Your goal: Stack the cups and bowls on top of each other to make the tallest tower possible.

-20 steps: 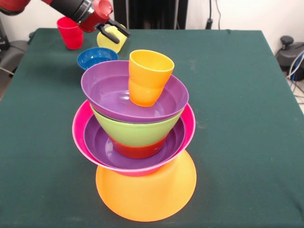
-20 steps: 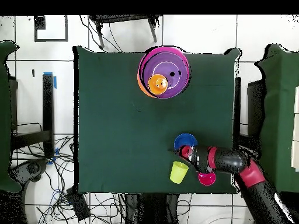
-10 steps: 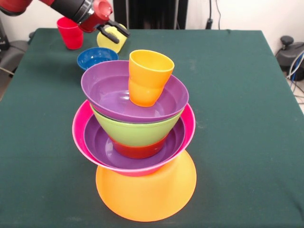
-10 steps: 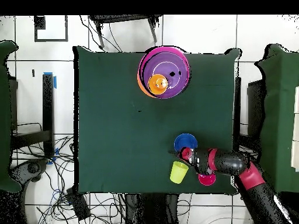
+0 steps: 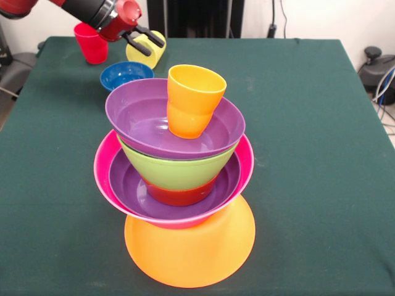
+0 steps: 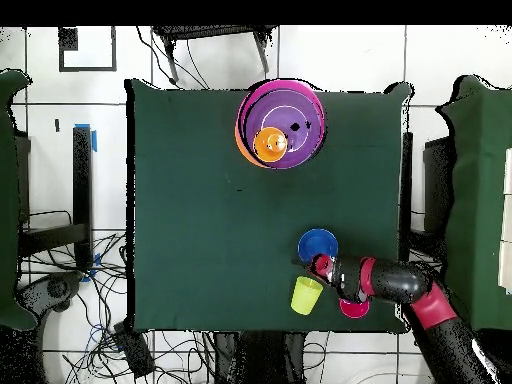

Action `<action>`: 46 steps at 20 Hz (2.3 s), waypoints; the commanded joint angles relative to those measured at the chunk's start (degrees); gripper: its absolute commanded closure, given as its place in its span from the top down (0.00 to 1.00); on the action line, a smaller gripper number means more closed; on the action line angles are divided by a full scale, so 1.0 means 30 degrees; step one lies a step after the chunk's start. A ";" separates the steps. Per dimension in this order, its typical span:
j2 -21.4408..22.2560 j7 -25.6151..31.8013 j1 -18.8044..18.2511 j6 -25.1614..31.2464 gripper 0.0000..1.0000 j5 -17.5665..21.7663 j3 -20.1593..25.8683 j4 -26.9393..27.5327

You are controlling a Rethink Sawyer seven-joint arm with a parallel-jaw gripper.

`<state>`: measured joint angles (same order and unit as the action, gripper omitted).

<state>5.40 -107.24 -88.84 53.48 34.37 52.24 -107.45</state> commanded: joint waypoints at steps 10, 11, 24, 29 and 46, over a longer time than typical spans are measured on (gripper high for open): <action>-0.0834 0.8651 0.0788 0.3046 1.00 0.2382 -0.2192 0.2803; -0.0931 0.8761 0.0827 0.3092 1.00 0.2401 -0.2260 0.2892; -0.2048 1.0323 0.0655 0.2605 1.00 0.2815 -0.2855 0.3498; -0.1639 1.0808 0.0802 0.1683 0.00 0.3899 -0.2543 0.3260; 0.4395 0.3839 0.0108 -0.1462 0.00 0.2603 -0.0259 -0.2443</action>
<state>7.49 -97.34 -89.10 57.64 38.88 47.80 -108.21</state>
